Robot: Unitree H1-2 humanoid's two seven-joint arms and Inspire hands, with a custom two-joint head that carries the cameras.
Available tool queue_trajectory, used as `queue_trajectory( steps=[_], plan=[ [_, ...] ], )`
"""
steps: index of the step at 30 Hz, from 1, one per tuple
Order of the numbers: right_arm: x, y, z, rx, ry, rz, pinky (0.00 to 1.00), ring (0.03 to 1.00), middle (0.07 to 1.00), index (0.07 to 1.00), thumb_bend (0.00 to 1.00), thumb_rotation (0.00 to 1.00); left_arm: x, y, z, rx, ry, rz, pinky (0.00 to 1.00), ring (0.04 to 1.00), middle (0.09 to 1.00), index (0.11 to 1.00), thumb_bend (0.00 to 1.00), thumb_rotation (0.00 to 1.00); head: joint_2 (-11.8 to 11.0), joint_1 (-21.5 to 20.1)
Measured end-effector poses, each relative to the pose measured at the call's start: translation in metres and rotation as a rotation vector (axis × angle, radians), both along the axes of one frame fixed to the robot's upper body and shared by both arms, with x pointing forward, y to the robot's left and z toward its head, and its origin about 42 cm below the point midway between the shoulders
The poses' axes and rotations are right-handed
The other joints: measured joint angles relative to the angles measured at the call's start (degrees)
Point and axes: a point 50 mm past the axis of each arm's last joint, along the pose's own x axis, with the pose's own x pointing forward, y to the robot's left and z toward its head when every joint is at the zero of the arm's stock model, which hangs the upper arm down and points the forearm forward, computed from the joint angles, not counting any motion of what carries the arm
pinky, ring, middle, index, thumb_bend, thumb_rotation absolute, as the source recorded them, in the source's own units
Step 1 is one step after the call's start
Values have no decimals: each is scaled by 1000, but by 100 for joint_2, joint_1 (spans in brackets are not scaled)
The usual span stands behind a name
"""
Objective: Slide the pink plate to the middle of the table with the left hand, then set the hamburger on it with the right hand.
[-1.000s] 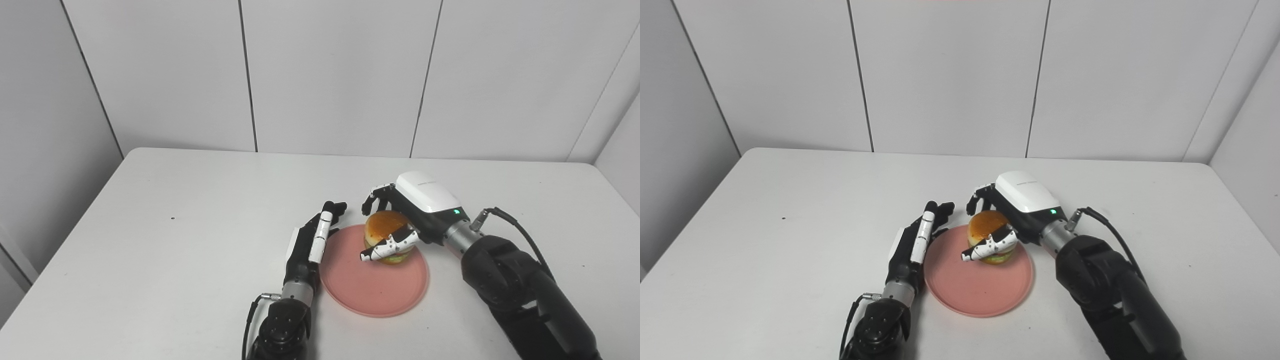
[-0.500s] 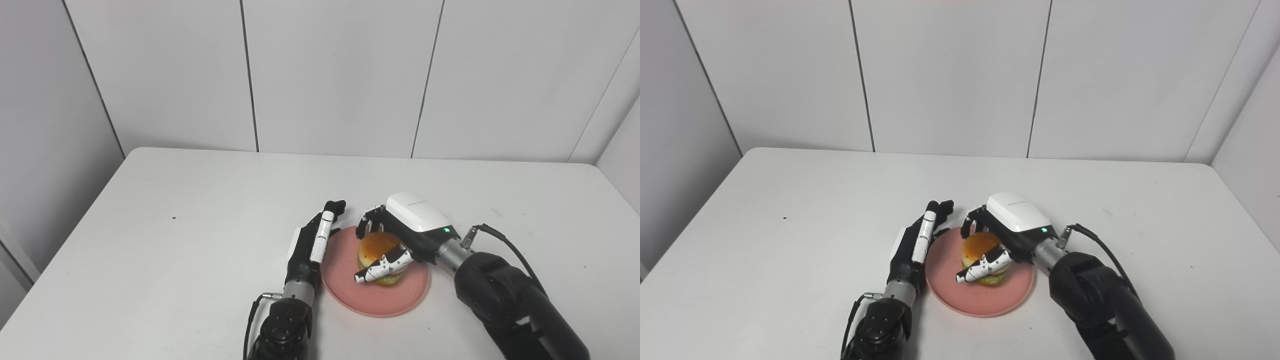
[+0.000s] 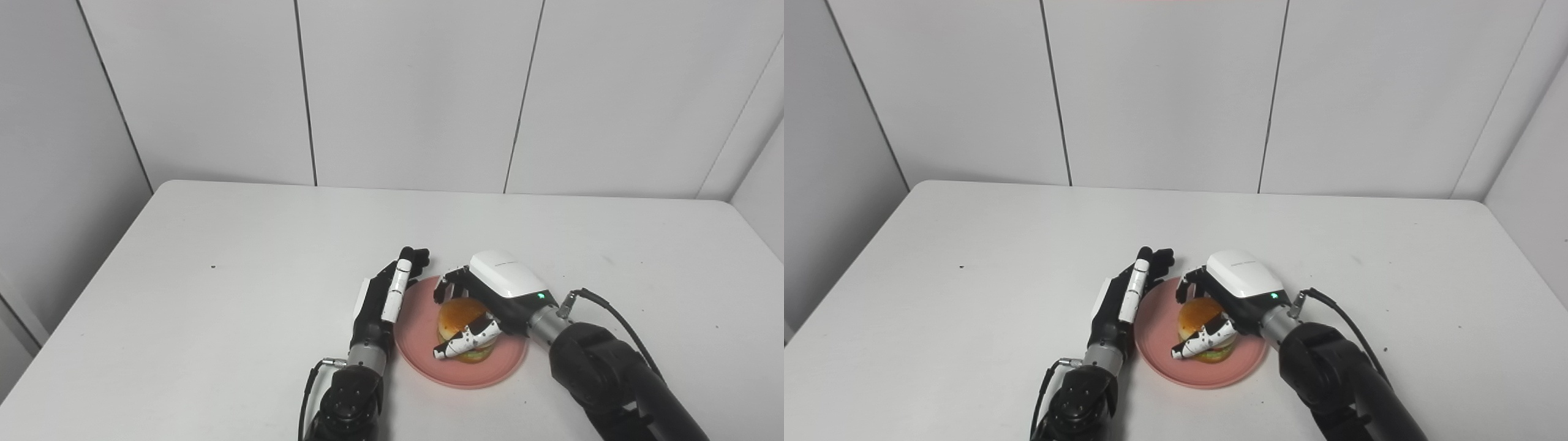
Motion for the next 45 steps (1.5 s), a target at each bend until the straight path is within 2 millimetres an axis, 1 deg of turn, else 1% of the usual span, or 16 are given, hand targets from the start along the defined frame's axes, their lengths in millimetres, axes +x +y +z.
queue_trajectory(
  steps=[3,9,13,16,17,20,23,28,29,31,32,34,36,41,43,45],
  plan=[
    [0,2,0,5,-3,0,288,371,464,568,693,392,0,0,0,0,0,-1,868,860,812,727,629,1000,0,-9],
    [1,3,-4,4,4,-8,304,386,475,569,692,392,0,0,0,-6,1,0,920,868,808,713,627,1000,0,-9],
    [2,2,-5,3,5,-12,312,395,480,572,689,384,0,0,0,-5,1,-1,933,890,834,722,635,1000,9,-17],
    [2,2,-6,6,1,-16,320,403,485,572,689,389,0,0,0,-5,1,-1,917,888,829,713,635,1000,17,-18],
    [2,2,-6,8,-1,-18,328,415,497,575,696,387,0,0,0,-6,1,0,946,902,837,711,642,1000,18,-26],
    [2,1,-6,11,-4,-20,329,420,508,579,703,388,0,1,0,-11,3,1,960,910,843,724,646,1000,26,-35],
    [2,2,-7,10,-5,-20,384,480,557,598,720,436,0,1,0,-21,7,2,942,903,851,740,644,1000,26,-35],
    [2,2,-7,-6,-12,-20,401,499,573,604,728,450,0,1,0,-22,8,2,941,903,853,744,642,1000,26,-44],
    [2,2,-7,-7,-13,-20,464,566,631,648,779,486,0,1,0,-23,8,2,850,857,833,754,632,994,26,-44],
    [1,2,-7,-9,-14,-19,498,600,661,669,808,506,0,2,0,-29,9,1,787,828,822,761,627,988,26,-53],
    [1,1,-7,-12,-13,-19,517,619,675,675,817,519,0,2,0,-33,10,1,775,820,818,760,625,987,26,-53],
    [1,0,-7,-18,-12,-19,566,660,703,684,836,545,0,3,0,-36,12,6,820,837,822,751,633,984,26,-53],
    [1,-1,-8,-27,-9,-16,619,695,723,684,851,559,0,3,0,-42,13,5,834,843,824,751,628,977,18,-53],
    [0,-3,-9,-41,-6,-9,761,787,778,689,879,563,0,3,0,-46,13,5,791,834,825,741,625,968,18,-61],
    [0,-3,-9,-40,-7,-7,769,801,784,687,891,567,0,3,0,-46,13,5,817,849,831,737,639,965,9,-79],
    [0,-3,-8,-38,-10,-5,752,797,780,678,901,557,0,3,0,-46,13,3,823,851,832,739,647,967,0,-114]
  ],
)
